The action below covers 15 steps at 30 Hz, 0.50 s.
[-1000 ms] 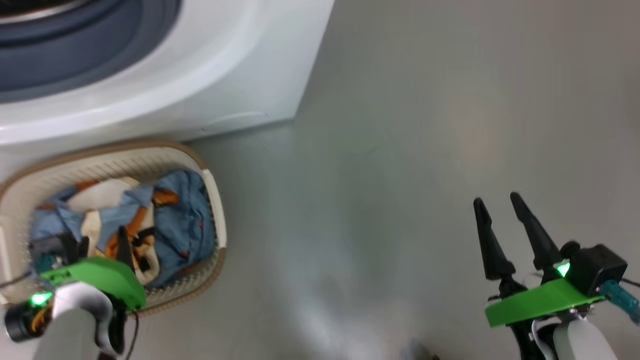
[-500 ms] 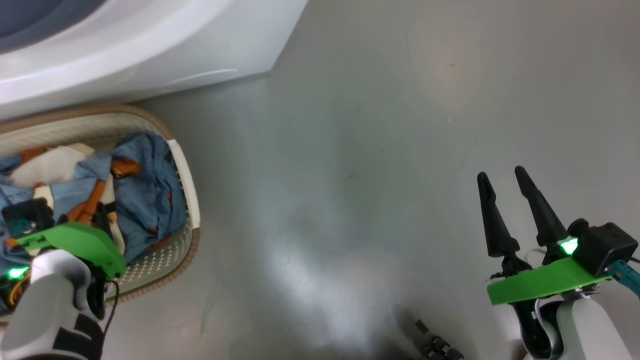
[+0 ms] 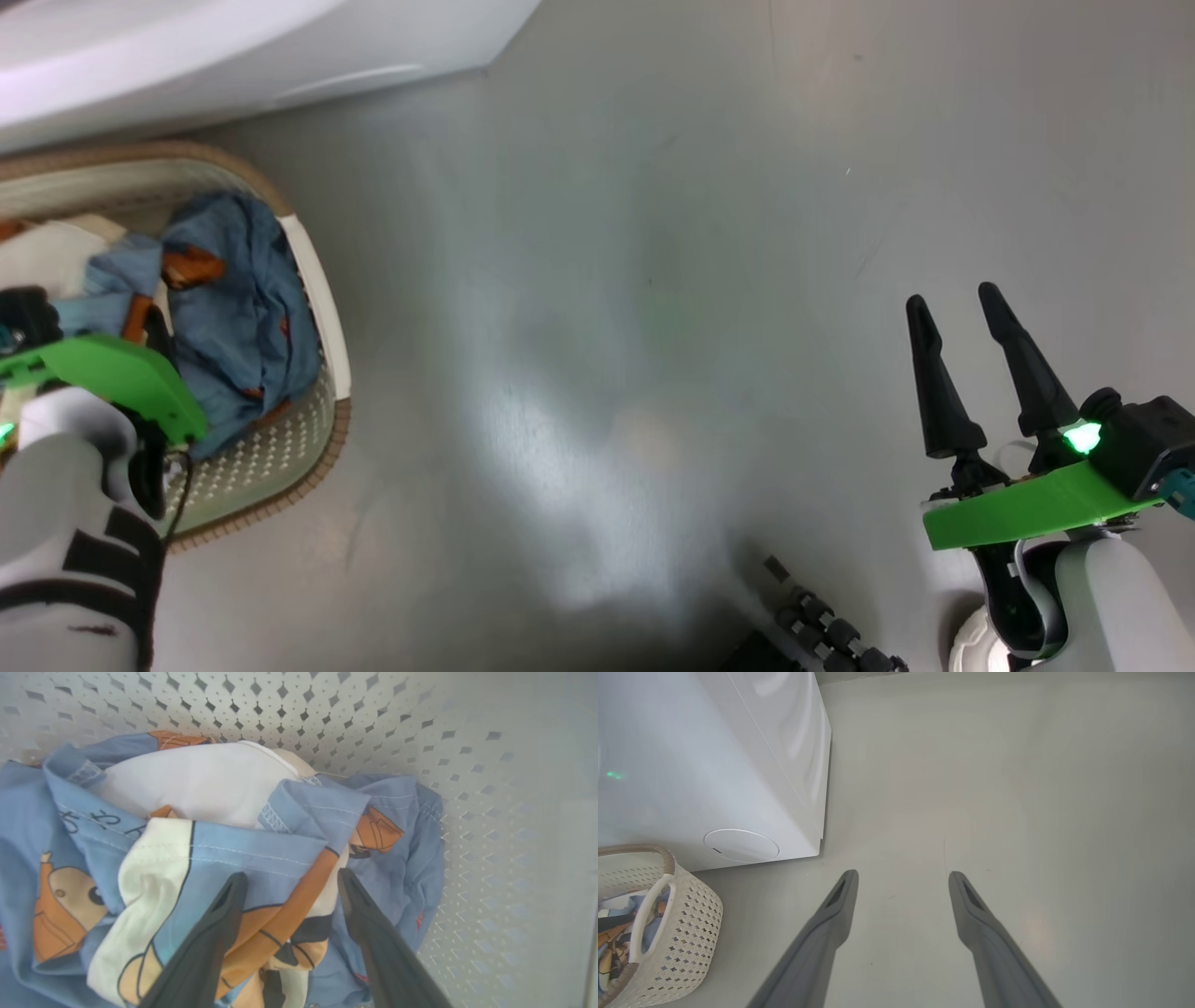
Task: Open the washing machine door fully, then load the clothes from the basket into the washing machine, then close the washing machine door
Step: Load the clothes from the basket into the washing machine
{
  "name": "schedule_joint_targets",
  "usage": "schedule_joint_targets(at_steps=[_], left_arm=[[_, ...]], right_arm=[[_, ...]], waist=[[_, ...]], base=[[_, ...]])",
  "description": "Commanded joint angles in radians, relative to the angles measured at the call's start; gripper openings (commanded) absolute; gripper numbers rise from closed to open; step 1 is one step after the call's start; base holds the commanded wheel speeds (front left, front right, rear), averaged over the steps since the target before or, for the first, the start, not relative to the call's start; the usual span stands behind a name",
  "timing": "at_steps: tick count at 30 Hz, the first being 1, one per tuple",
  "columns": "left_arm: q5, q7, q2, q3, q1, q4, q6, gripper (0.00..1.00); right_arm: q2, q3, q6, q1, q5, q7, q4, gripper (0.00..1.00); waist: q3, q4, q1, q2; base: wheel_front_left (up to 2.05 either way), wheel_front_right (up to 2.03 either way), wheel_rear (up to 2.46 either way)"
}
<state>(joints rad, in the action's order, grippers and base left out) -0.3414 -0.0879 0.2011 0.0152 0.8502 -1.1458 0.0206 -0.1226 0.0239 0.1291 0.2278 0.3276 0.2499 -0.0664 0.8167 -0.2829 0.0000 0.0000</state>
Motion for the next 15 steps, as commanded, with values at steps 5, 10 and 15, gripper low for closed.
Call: schedule_joint_targets(at_steps=[5, 10, 15], left_arm=[[-0.009, -0.001, 0.041, -0.015, 0.026, -0.020, -0.004, 1.00], [-0.004, 0.016, 0.052, 0.005, 0.066, -0.048, -0.028, 1.00], [-0.003, 0.027, 0.053, 0.018, 0.093, -0.072, -0.037, 1.00]], right_arm=[[-0.022, 0.008, 0.002, -0.004, 0.018, 0.012, 0.033, 1.00], [-0.028, -0.005, 0.002, -0.003, 0.022, 0.012, 0.043, 1.00], [-0.033, -0.008, 0.002, -0.003, 0.023, 0.012, 0.045, 1.00]], waist=[[0.052, -0.004, 0.0000, 0.0000], [0.088, -0.006, 0.0000, 0.0000], [0.106, -0.005, 0.0000, 0.0000]], base=[[0.00, 0.00, 0.00], [0.00, 0.00, 0.00], [0.00, 0.00, 0.00]])
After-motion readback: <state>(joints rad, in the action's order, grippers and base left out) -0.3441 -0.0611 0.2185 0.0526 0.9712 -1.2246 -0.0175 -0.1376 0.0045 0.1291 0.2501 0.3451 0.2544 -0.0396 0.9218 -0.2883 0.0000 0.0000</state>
